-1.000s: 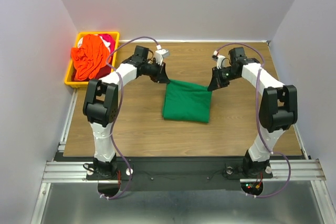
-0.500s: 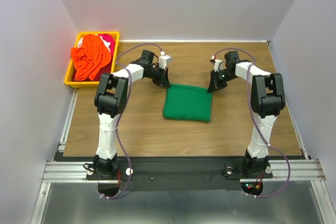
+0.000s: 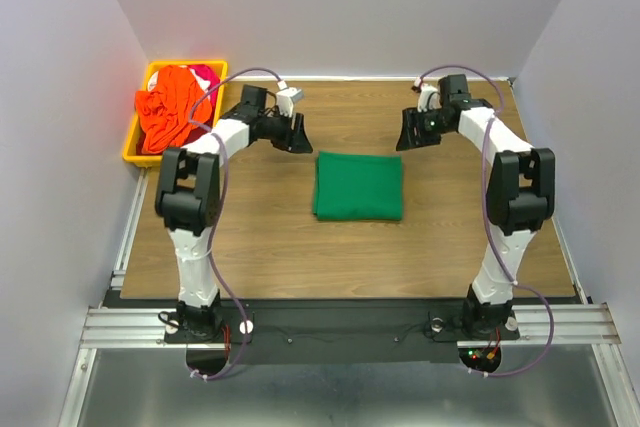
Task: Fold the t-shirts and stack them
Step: Fold the tshirt
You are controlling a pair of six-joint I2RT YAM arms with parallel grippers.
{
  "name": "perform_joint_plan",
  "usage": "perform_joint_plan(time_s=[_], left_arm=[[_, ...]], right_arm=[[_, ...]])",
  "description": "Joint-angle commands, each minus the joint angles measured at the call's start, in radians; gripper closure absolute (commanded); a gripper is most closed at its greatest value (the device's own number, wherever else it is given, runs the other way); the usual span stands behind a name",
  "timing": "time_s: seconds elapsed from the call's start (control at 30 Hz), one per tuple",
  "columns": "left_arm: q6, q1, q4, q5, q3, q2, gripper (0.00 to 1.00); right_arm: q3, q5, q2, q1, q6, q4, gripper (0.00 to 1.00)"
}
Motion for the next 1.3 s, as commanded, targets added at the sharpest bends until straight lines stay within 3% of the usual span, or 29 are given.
perform_joint_plan(time_s=[0.0,0.13,0.23,0.4,0.67,0.8,0.93,1.1,1.27], left_arm=[[-0.105,-0.008,0.198,0.149,-0.123,-0.241,0.42],[-0.28,-0.048,0.381,0.24,-0.197,-0.231,0.52],[-0.42,-0.082,0.509,0.268,-0.203,-0.148,0.54],[-0.518,-0.106,0.604,0.26,-0.149,-0.001,0.58],[-0.544,-0.068,0.583,0.232,-0.011,0.242,0.6],[-0.354,-0.048,0.404,0.22,0.016,0.148,0.6],[-0.269,-0.06,0.369,0.258,-0.118,-0.071,0.55],[-0.274,-0.134,0.375,0.286,-0.319,-0.223,0.54],[-0.326,-0.184,0.443,0.303,-0.421,-0.192,0.52]], right_arm=[[0.063,-0.163,-0.121,-0.003,0.115,0.039,0.43],[0.017,-0.373,-0.072,0.023,0.257,0.08,0.6],[-0.056,-0.443,-0.019,0.04,0.327,0.16,0.64],[-0.075,-0.402,0.083,0.039,0.316,0.231,0.67],[0.029,-0.333,0.255,0.028,0.288,0.274,0.69],[0.079,-0.33,0.183,0.029,0.293,0.263,0.67],[0.002,-0.394,0.025,0.032,0.325,0.252,0.6],[-0.209,-0.486,-0.112,0.074,0.373,0.254,0.59],[-0.399,-0.486,-0.115,0.135,0.336,0.258,0.59]])
